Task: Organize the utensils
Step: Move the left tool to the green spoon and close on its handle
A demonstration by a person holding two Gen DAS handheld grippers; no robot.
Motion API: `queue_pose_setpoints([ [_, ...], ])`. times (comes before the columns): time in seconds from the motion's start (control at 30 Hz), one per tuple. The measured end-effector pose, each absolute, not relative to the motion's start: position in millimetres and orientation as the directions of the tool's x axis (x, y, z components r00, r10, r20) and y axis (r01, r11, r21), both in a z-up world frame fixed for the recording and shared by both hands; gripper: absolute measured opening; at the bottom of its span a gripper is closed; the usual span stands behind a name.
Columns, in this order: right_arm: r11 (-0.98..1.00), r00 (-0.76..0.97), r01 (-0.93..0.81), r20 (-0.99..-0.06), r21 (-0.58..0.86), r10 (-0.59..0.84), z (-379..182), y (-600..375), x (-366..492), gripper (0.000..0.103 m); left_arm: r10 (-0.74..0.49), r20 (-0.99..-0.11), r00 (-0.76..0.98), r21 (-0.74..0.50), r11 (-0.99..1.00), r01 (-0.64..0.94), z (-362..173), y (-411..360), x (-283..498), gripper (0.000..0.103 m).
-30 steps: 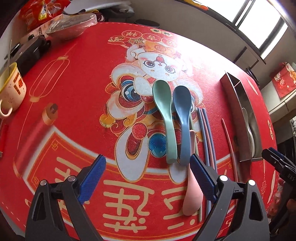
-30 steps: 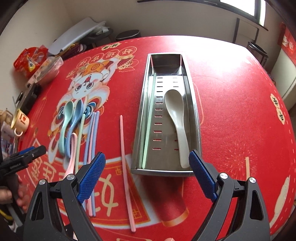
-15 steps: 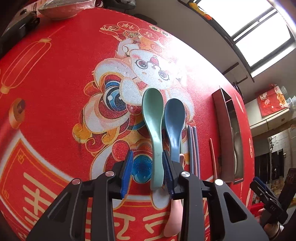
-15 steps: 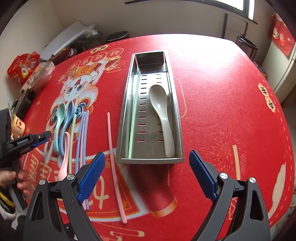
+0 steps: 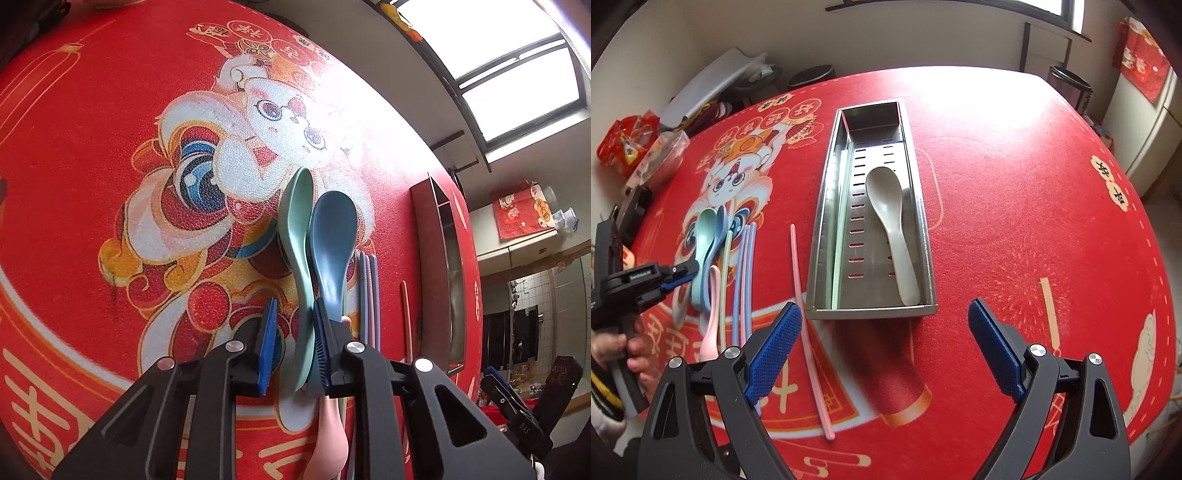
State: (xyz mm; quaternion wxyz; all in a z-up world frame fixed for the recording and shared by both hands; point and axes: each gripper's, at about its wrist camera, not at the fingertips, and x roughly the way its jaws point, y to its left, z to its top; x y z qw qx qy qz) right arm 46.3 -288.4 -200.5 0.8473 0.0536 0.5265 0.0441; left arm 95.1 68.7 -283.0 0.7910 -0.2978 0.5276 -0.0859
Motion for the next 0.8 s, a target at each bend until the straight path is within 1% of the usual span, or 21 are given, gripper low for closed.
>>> queue_pose_setpoints([
  [0.13, 0.990, 0.442, -0.018, -0.887, 0.141, 0.135, -201, -289, 46, 0.088, -0.459, -0.781, 0.424, -0.566, 0.807, -0.168, -284, 65, 97, 0.017],
  [0.47, 0.989, 0.436, -0.013, -0.889, 0.149, 0.140, -203, -290, 46, 0.088, -0.451, -0.796, 0.404, -0.545, 0.824, -0.153, -286, 55, 106, 0.017],
  [0.7, 0.987, 0.433, -0.019, -0.889, 0.158, 0.151, -203, -289, 46, 0.088, -0.435, -0.810, 0.394, -0.522, 0.840, -0.145, -287, 47, 112, 0.011],
  [0.8, 0.987, 0.433, -0.027, -0.888, 0.159, 0.155, -202, -287, 47, 0.088, -0.387, -0.831, 0.400, -0.468, 0.875, -0.126, -283, 43, 112, 0.010],
])
